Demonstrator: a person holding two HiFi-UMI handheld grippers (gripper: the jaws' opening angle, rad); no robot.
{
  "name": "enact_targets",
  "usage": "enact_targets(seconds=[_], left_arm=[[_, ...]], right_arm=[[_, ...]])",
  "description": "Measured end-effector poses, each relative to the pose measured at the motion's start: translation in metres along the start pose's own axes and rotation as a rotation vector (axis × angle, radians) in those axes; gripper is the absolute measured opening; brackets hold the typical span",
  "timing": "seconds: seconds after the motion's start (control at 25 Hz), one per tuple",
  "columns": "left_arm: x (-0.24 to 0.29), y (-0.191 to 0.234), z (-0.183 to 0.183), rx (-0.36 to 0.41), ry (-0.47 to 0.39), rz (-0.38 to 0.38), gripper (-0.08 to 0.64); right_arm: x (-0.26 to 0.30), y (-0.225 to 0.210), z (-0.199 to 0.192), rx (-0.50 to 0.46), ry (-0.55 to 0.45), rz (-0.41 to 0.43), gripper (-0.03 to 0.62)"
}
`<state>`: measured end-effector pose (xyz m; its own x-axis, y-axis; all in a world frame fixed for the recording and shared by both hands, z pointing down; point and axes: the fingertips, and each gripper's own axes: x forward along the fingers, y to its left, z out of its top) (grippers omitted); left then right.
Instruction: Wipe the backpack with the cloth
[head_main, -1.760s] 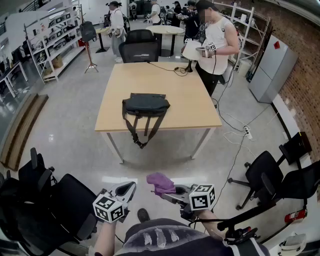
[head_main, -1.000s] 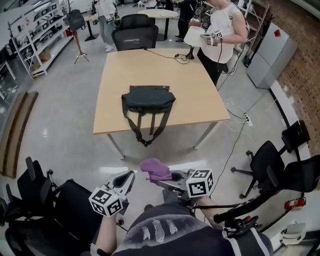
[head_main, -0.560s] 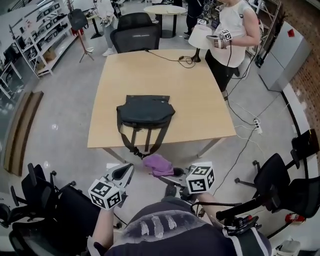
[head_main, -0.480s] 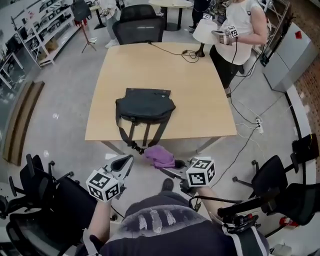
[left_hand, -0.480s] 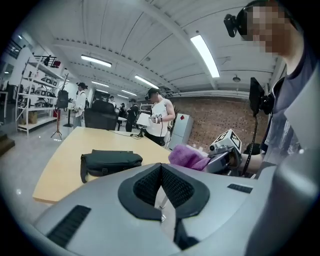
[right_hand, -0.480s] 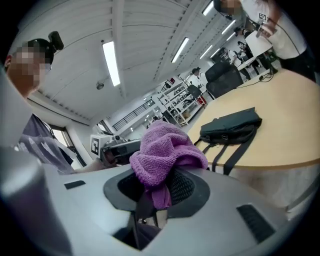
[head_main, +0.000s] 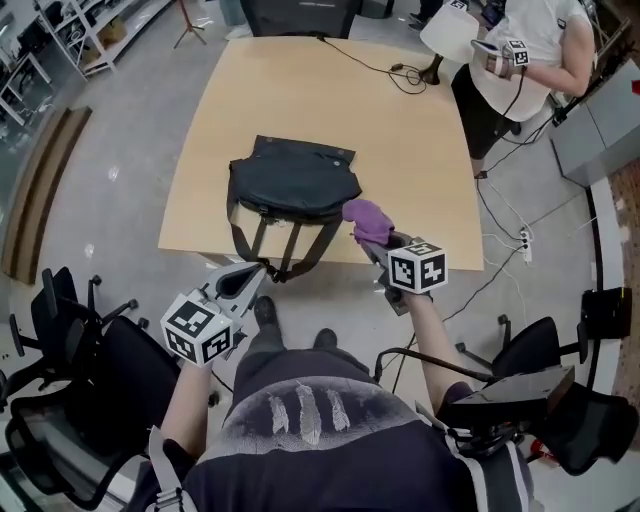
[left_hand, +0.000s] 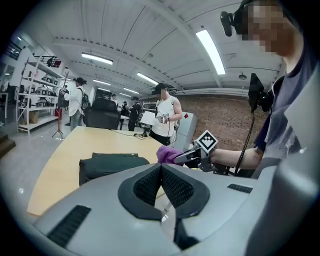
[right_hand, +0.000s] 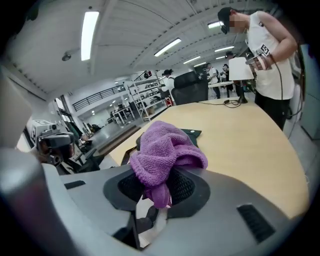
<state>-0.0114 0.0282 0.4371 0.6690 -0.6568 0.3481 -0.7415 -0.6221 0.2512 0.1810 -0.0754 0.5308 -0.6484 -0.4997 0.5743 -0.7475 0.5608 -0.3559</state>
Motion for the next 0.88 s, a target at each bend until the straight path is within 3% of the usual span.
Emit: enact_targets(seconds=[0.16,0.4,0.68,0.88], left_arm=[[0.006,0.042,0.000,-0.025,0.001,-0.018,0.006],[0.007,0.115,0.017,-0.016,0.001,-0.069,0.006],[0.013,0.191,0.015,-0.037,0.042,-0.142,0.006],[0.022,0.209,0.008,-0.051,0.057,-0.237,0.006]], right_arm=[[0.045,-0.061,0.021,0.147,0.019,-0.103,0.100],[0.108,-0.124,0.036,0.195,0.083,-0.335,0.100],[0.158,-0.122,0.045,0.194,0.131,-0.458,0.100],[0.181,-0.092,0.044,0.207,0.154,-0.431,0.100]])
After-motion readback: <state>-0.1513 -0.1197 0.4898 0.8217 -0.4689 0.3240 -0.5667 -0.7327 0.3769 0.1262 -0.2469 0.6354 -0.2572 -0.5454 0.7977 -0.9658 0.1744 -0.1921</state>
